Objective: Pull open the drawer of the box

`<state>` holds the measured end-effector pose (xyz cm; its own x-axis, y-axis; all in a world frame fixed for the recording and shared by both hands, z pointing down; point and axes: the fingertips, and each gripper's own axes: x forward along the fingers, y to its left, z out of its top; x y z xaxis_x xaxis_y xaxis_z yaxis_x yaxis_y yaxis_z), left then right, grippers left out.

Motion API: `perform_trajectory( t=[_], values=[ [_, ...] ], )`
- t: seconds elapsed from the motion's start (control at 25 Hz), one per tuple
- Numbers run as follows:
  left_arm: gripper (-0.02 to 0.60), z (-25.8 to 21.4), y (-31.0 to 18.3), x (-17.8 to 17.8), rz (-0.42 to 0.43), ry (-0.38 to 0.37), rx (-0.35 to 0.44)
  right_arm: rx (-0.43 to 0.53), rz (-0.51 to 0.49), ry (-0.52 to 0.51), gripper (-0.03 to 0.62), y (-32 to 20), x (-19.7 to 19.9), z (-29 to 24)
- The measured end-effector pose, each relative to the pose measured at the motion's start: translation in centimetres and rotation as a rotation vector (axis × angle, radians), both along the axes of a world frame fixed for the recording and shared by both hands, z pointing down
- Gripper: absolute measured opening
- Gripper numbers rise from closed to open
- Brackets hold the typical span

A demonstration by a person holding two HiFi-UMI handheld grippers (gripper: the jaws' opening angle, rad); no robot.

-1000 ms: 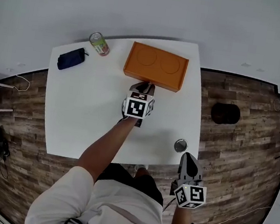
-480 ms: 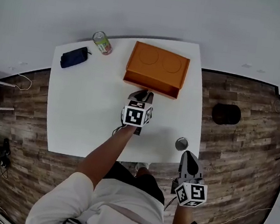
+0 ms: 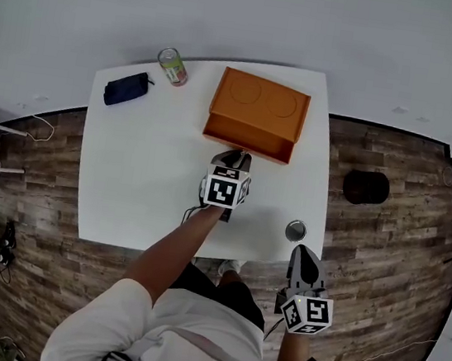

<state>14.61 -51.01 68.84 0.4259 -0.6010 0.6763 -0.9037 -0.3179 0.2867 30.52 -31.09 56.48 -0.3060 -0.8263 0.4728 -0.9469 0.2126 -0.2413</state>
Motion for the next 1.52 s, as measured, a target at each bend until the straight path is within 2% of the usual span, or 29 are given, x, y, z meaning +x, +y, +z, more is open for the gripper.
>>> perform_trajectory(
  t=[0.2, 0.8, 1.4, 1.52],
  values=[
    [0.081, -0.1, 0.2, 0.3, -0.005, -0.008, 0.014, -0.001, 0.002, -0.003, 0.002, 0.5, 0.4, 0.1],
    [0.081, 0.3, 4.5, -0.2, -0.021, -0.008, -0.024, 0.016, -0.01, -0.009, 0.002, 1.5, 1.0, -0.3],
    [0.081, 0.2, 6.2, -0.4, 0.009, -0.018, 0.002, 0.027, -0.01, -0.011, 0.002, 3.2, -0.1, -0.7],
    [0.137, -0.3, 6.6, -0.3, 0.025, -0.002, 0.019, 0.034, -0.007, -0.018, 0.002, 3.5, 0.0, -0.8]
  ],
)
